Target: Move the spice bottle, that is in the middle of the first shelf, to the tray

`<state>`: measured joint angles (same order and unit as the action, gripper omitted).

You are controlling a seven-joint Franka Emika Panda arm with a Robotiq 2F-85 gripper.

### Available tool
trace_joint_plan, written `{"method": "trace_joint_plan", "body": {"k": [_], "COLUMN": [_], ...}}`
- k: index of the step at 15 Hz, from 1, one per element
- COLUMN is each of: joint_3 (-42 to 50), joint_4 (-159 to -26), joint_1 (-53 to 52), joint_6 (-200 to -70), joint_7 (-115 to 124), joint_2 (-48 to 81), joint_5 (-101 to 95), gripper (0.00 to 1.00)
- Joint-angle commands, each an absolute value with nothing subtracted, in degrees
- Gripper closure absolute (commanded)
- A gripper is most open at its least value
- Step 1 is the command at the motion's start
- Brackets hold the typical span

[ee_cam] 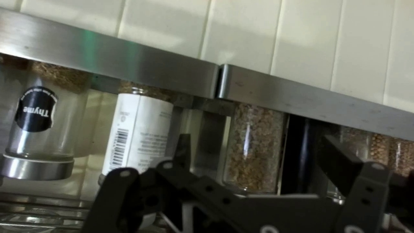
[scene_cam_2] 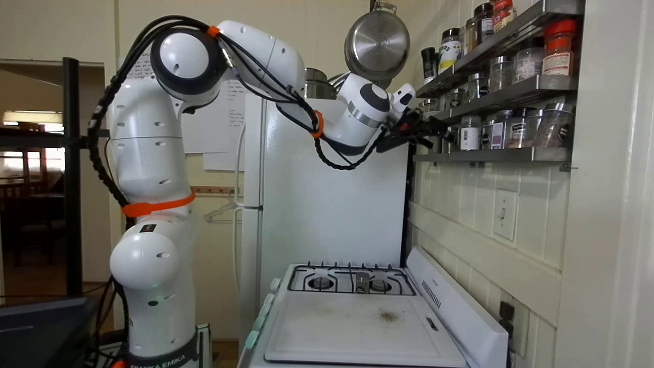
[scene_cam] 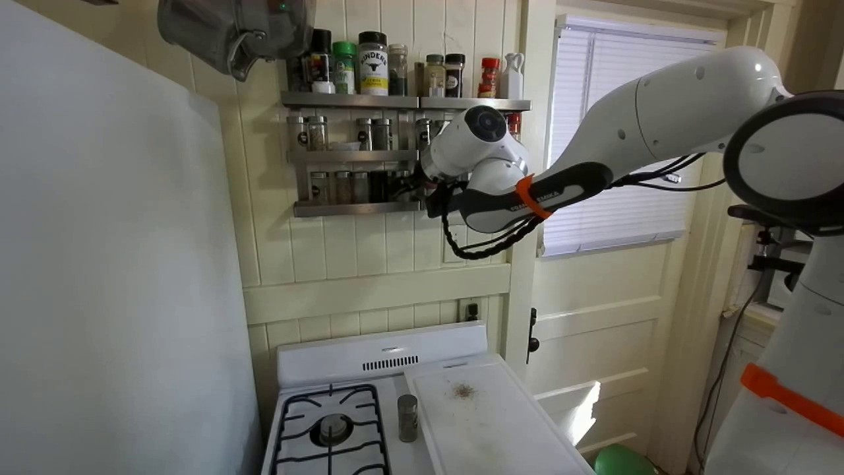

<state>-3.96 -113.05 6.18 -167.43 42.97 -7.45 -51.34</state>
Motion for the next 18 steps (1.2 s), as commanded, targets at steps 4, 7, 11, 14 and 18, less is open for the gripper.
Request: {"method": "trace_joint_plan", "body": {"k": [4, 7, 11, 14, 18], "joint_3": [-4.1, -4.2, -4.2, -4.1, -4.2], "joint_4": [-113.7, -113.6, -113.5, -113.3, -112.8], "joint_1": [7.3, 7.3, 7.4, 7.5, 7.6], "joint_6": [-170.0, -169.8, -169.8, -170.1, -170.9], "joint_7": [48.2, 49.6, 51.4, 52.5, 54.4], "joint_2": [-7.2, -7.2, -7.2, -7.0, -6.5], "joint_5": [-55.7, -57.2, -59.0, -60.1, -62.4], "gripper": [0.37, 0.14, 0.01, 0.0, 0.0]}}
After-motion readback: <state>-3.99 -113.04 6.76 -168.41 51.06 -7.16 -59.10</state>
